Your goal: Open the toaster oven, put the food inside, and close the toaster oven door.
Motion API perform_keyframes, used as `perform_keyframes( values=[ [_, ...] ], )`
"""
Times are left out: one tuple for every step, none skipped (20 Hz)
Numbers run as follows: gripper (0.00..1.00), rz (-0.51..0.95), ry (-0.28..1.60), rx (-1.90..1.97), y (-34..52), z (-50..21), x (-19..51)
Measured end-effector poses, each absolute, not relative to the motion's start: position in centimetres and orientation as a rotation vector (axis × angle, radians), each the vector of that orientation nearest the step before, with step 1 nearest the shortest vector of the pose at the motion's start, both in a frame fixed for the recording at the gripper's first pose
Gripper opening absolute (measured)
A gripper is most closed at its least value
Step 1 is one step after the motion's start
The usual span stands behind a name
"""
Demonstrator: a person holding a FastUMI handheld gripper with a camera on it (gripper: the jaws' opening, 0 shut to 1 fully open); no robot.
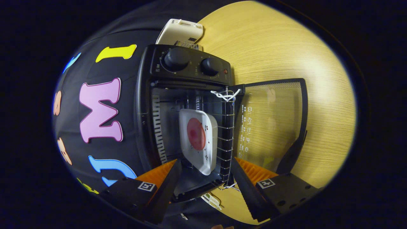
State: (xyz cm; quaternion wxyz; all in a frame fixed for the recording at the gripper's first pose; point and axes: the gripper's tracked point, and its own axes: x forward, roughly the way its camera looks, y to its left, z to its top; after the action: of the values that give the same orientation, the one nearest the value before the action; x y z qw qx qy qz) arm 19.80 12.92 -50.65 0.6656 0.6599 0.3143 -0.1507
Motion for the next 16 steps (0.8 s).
perform_keyframes(
  values=[
    [0.98, -0.304, 0.726, 1.451, 13.1, -49.9, 19.1],
    [0.98, -0.267, 0.739, 1.398, 13.0, -49.0, 18.0],
    [0.98, -0.221, 0.753, 1.335, 13.1, -48.2, 17.0],
    [0.98, -0.168, 0.755, 1.274, 13.1, -47.4, 16.2],
    [0.98, -0.114, 0.762, 1.191, 13.1, -46.7, 15.2],
    [0.98, -0.067, 0.753, 1.094, 12.6, -46.1, 14.2],
    [0.98, -0.030, 0.735, 0.971, 12.0, -45.8, 13.6],
    [0.98, -0.002, 0.721, 0.823, 11.0, -45.8, 12.6],
    [0.98, 0.020, 0.709, 0.666, 9.9, -45.8, 11.9],
    [0.98, 0.040, 0.705, 0.525, 9.2, -46.0, 10.9],
    [0.98, 0.059, 0.718, 0.411, 8.8, -46.4, 10.0],
    [0.98, 0.076, 0.744, 0.318, 8.5, -47.1, 9.0],
    [0.98, 0.088, 0.774, 0.255, 8.3, -47.8, 8.1],
    [0.99, 0.081, 0.817, 0.201, 8.1, -49.0, 7.3],
    [0.99, 0.082, 0.863, 0.162, 8.0, -50.1, 6.3],
    [0.99, 0.084, 0.899, 0.133, 8.1, -51.2, 5.7]
  ],
)
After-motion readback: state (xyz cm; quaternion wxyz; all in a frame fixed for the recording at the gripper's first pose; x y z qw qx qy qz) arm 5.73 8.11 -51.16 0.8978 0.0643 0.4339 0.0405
